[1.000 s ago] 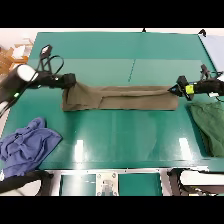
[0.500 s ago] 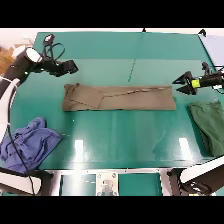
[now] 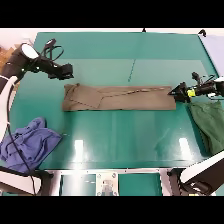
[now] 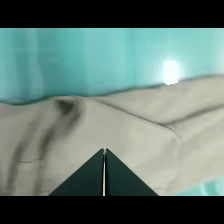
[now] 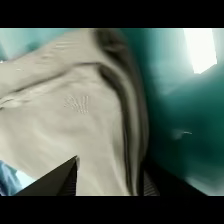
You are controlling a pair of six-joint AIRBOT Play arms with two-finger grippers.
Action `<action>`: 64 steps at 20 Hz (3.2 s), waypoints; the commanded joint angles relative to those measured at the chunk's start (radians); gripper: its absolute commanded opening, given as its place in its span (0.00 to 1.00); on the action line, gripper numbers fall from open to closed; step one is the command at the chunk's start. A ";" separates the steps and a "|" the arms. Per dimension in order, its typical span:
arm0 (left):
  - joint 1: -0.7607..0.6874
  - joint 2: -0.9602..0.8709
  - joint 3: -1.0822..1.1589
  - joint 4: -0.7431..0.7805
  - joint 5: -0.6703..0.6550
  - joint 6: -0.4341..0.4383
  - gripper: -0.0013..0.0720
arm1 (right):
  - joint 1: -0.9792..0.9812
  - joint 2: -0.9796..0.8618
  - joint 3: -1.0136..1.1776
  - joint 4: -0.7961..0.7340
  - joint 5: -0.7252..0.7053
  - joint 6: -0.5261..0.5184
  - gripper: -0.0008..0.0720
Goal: Fold the shirts.
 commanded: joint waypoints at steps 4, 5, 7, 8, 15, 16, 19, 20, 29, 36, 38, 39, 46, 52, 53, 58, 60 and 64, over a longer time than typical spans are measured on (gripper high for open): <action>-0.196 -0.043 0.002 -0.010 0.137 0.018 0.06 | 0.069 -0.023 0.076 0.039 0.019 -0.052 0.03; -0.238 -0.069 0.002 -0.025 0.175 0.018 0.06 | 0.068 -0.005 0.108 0.038 0.070 -0.048 0.03; -0.317 -0.129 0.002 -0.084 0.261 0.019 0.06 | 0.068 0.058 0.176 0.039 0.193 -0.043 0.03; -0.358 -0.163 0.003 -0.122 0.321 0.027 0.06 | 0.068 0.104 0.203 0.043 0.247 -0.028 0.03; -0.554 -0.401 0.196 -0.300 0.464 0.062 0.06 | 0.080 0.353 0.258 0.203 0.375 0.038 0.04; -0.576 -0.438 0.252 -0.309 0.448 0.062 0.06 | 0.089 0.369 0.258 0.209 0.375 0.039 0.04; -0.632 -0.546 0.394 -0.339 0.396 0.048 0.06 | 0.130 0.381 0.259 0.244 0.371 0.038 0.03; -0.639 -0.568 0.420 -0.344 0.365 0.039 0.06 | 0.148 0.381 0.259 0.243 0.360 0.039 0.03; -0.340 -0.339 0.446 0.064 -0.183 0.016 0.06 | 0.354 0.381 0.258 0.244 0.245 0.142 0.03; -0.069 -0.180 0.444 0.571 -0.581 0.079 0.06 | 0.825 0.257 0.257 0.240 -0.307 0.209 0.03; -0.017 -0.179 0.443 0.571 -0.591 0.087 0.06 | 0.967 0.137 0.257 0.245 -0.516 0.211 0.03; 0.003 -0.179 0.443 0.571 -0.591 0.099 0.06 | 1.038 0.069 0.257 0.250 -0.637 0.211 0.04; 0.044 -0.179 0.443 0.568 -0.608 0.131 0.06 | 0.982 -0.024 0.258 0.283 -0.554 0.210 0.54; 0.044 -0.179 0.443 0.544 -0.607 0.129 0.06 | 0.589 0.219 0.134 -0.048 -0.138 0.342 0.54; 0.044 -0.179 0.443 0.542 -0.607 0.121 0.06 | 0.555 0.261 0.056 -0.093 -0.138 0.361 0.56; 0.044 -0.179 0.443 0.522 -0.602 0.100 0.06 | 0.535 0.283 -0.350 0.074 -0.332 0.293 0.79; 0.044 -0.179 0.443 0.522 -0.600 0.100 0.06 | 0.584 0.222 -0.385 0.259 -0.400 0.190 0.79; 0.044 -0.179 0.443 0.521 -0.602 0.100 0.06 | 0.681 0.120 -0.293 0.422 -0.450 0.133 0.32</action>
